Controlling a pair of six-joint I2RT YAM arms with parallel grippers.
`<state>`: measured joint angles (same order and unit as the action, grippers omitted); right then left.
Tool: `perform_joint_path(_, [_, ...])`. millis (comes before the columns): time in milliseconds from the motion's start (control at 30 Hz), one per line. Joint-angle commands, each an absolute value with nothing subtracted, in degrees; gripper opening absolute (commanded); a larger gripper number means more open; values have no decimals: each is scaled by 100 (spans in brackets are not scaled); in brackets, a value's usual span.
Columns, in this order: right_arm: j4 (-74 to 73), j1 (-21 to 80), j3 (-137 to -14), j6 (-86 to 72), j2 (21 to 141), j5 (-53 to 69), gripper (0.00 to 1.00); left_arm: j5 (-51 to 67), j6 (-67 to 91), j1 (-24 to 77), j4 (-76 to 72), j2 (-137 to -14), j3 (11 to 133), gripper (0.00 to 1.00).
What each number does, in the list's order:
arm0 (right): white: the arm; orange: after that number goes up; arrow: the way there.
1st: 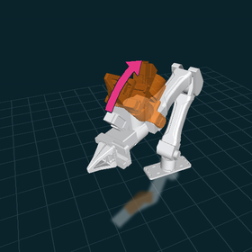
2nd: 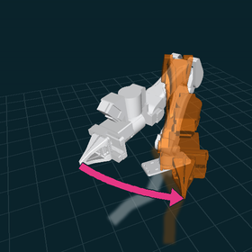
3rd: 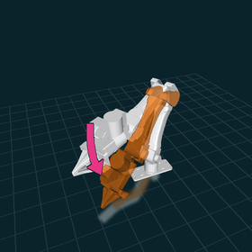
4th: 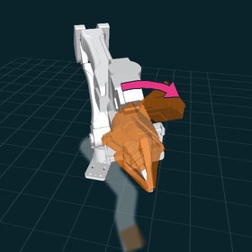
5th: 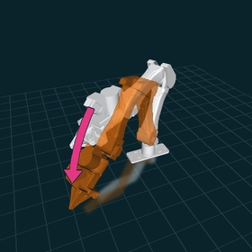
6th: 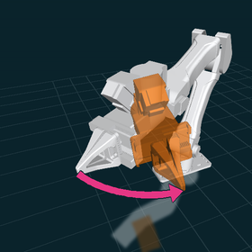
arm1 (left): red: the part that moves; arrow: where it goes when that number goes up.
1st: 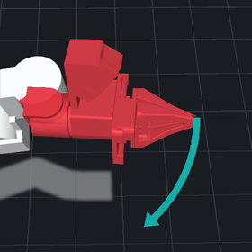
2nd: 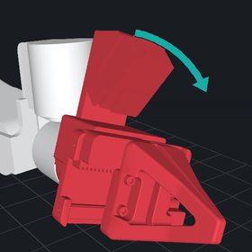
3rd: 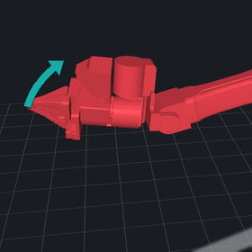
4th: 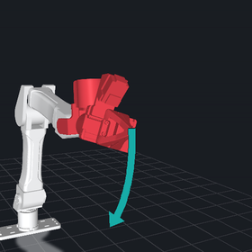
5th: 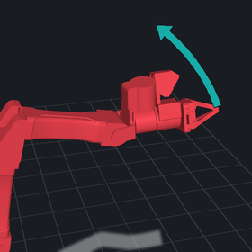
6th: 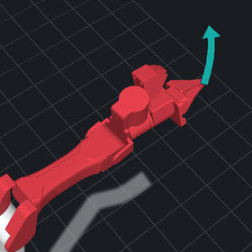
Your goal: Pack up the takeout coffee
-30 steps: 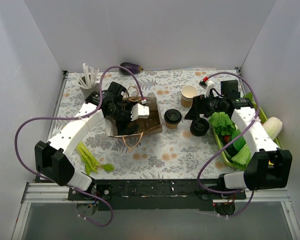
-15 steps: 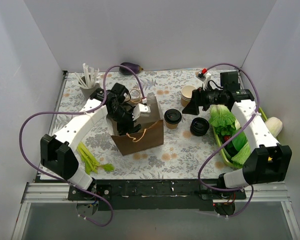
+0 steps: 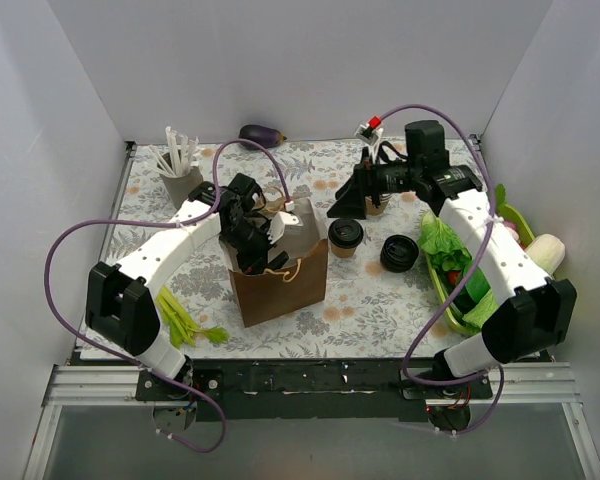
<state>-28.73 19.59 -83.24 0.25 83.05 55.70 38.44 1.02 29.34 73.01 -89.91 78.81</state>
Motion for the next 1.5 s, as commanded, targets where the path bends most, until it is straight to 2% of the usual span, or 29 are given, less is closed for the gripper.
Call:
perform_joint_path(0, [-2382,2267,-8665,-633,8744,5545,98,4052,255,3120,6979,-8605,7911,98])
perform_joint_path(200, [-2496,2434,-8807,-756,9289,5230,98,4140,299,3146,6777,-8543,7928,98])
perform_joint_path(400, [-2751,2435,-8622,-835,9439,4492,94,4341,106,3164,6689,-8271,8138,98])
perform_joint_path(600, [-2698,2452,-8490,-897,9475,4588,93,4641,403,3182,5891,-7709,8173,97])
perform_joint_path(867, [-2698,2461,-8534,-826,9466,4553,93,4580,1432,3199,5704,-7690,9798,96])
perform_joint_path(1000, [-2733,2461,-8622,-747,9448,4693,93,3790,1416,3182,5906,-7577,10572,96])
perform_joint_path(1067, [-2716,2461,-8701,-738,9422,4746,94,2973,1180,3182,6177,-7532,10836,97])
perform_joint_path(1200, [-2803,2443,-9095,-485,9229,4738,98,2242,1212,3190,7678,-7638,11171,96])
perform_joint_path(1467, [-3076,1952,-9668,236,9114,4327,98,1257,1538,3156,7489,-6988,9328,95])
